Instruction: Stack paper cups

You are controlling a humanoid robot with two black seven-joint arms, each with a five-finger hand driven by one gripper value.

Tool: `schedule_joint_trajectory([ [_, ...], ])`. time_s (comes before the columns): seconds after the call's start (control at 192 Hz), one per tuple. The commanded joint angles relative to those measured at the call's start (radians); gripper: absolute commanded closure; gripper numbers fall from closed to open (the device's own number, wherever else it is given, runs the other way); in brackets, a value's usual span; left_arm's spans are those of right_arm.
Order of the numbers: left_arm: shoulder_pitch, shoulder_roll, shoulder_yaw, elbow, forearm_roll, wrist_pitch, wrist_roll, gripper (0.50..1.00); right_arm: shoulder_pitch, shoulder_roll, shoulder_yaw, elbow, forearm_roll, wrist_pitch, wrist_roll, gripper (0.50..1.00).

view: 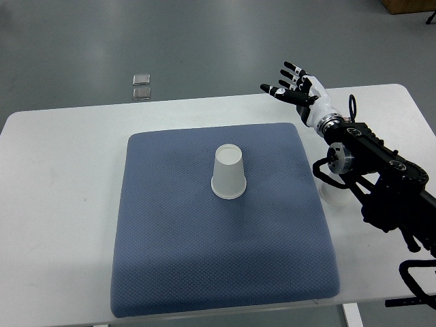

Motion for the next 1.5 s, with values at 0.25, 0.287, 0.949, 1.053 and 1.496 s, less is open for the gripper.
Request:
schedule_joint_trajectory([
  [0.25, 0.002, 0.0, 0.0, 0.0, 0.005, 0.0, 0.005, 0.5, -0.002, 0.0, 0.001, 0.0, 0.0, 0.001, 0.001, 0.57],
  [0.287, 0.002, 0.0, 0.0, 0.002, 0.005, 0.0, 0.005, 0.5, -0.002, 0.0, 0.001, 0.0, 0.0, 0.001, 0.001, 0.57],
  [0.949, 0.002, 0.0, 0.0, 0.0, 0.005, 0.0, 0.005, 0.5, 0.006, -0.014, 0.001, -0.003, 0.0, 0.007, 0.0, 0.57],
  [1.053, 0.002, 0.0, 0.0, 0.0, 0.003, 0.0, 0.005, 0.5, 0.006, -0.014, 0.001, -0.008, -0.002, 0.009, 0.003, 0.57],
  [1.496, 0.002, 0.0, 0.0, 0.0, 0.005, 0.0, 0.005, 0.5, 0.006, -0.061, 0.0, 0.002, -0.005, 0.006, 0.032, 0.572],
])
